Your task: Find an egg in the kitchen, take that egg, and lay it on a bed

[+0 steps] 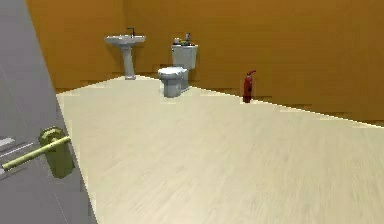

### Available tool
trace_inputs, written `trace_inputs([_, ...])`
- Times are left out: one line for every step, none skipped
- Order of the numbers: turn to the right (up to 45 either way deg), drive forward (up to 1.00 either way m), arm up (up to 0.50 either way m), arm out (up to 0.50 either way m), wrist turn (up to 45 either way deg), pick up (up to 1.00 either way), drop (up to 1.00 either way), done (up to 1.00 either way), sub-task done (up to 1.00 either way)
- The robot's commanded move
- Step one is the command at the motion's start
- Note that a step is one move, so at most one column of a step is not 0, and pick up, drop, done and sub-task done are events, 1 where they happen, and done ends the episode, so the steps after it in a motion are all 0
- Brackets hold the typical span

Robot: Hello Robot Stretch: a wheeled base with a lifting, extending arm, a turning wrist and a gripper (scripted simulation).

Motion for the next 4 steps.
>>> trace_inputs([0.0,1.0,0.0,0.0,0.0,0.0,0.0,0.0,0.0])
trace_inputs([-45.0,0.0,0.0,0.0,0.0,0.0,0.0,0.0,0.0])
trace_inputs([-24.0,0.0,0.0,0.0,0.0,0.0,0.0,0.0,0.0])
trace_inputs([0.0,0.8,0.0,0.0,0.0,0.0,0.0,0.0,0.0])
